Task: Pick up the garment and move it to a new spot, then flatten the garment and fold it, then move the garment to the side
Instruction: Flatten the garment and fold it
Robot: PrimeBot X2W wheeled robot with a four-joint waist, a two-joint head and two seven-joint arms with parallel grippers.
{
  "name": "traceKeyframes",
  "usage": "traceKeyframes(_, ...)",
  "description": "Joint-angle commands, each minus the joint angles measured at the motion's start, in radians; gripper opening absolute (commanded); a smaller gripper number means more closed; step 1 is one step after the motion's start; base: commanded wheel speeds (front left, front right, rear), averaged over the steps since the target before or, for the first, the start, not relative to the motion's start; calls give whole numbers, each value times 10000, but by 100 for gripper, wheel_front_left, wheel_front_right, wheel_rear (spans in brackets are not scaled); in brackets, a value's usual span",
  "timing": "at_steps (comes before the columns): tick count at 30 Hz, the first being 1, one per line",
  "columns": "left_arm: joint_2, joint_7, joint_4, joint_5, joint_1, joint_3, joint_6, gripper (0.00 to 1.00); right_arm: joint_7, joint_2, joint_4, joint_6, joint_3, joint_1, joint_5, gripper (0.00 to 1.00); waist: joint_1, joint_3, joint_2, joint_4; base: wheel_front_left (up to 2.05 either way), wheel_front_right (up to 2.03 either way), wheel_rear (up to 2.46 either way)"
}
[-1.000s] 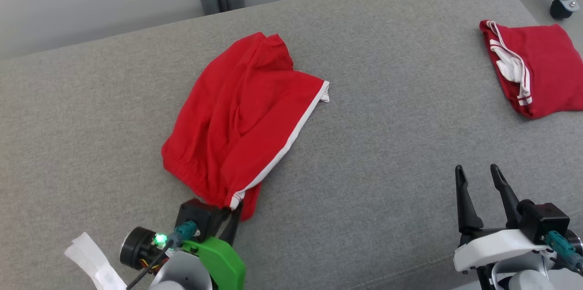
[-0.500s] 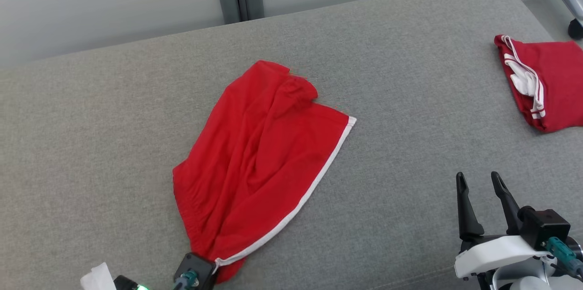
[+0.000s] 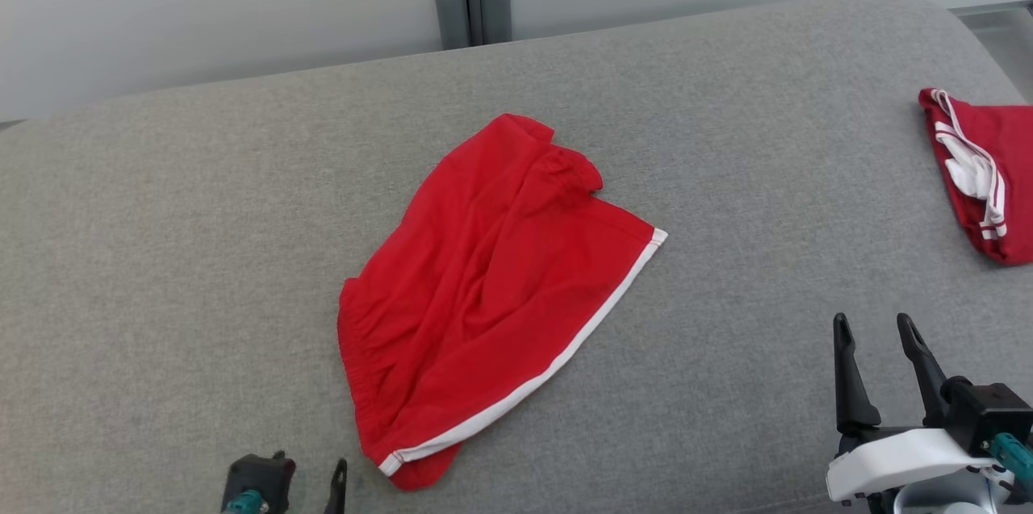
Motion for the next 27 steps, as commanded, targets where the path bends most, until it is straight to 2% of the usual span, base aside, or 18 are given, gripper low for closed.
traceKeyframes(1, -179, -665, -91, -189, 282, 482, 296, 100, -31, -16, -126, -16, -83, 95, -81, 100, 0, -168, -1, 325, 0, 0, 0)
traceKeyframes(3, -331, -1487, -155, -225, 499, 879, 418, 100, -31, -14, -231, -16, -183, 139, -132, 100, 0, -287, -1, 523, 0, 0, 0)
traceKeyframes(7, -876, -2713, -127, -222, 534, 1323, 119, 100, -31, -14, -337, -16, -296, 291, -334, 100, 0, -512, -1, 967, 0, 0, 0)
traceKeyframes(12, -1737, -3212, 233, 322, 593, 1961, -347, 100, -31, -17, -457, -16, -188, 191, -549, 100, 0, -743, -1, 1319, 0, 0, 0)
traceKeyframes(14, -2177, -3218, 140, 941, 760, 2643, -628, 100, -29, -16, -548, -16, -133, 180, -585, 100, 0, -853, -1, 1427, 0, 0, 0)
traceKeyframes(22, -3819, -3212, 258, 3204, 2077, 5312, -2112, 100, -31, -16, -629, -16, 173, 326, -655, 100, 0, -1097, -1, 1594, 0, 0, 0)
traceKeyframes(27, -4861, -3215, 323, 4105, 2566, 6665, -3403, 100, -29, -18, -545, -16, 366, 346, -698, 100, 0, -1125, -1, 1642, 0, 0, 0)
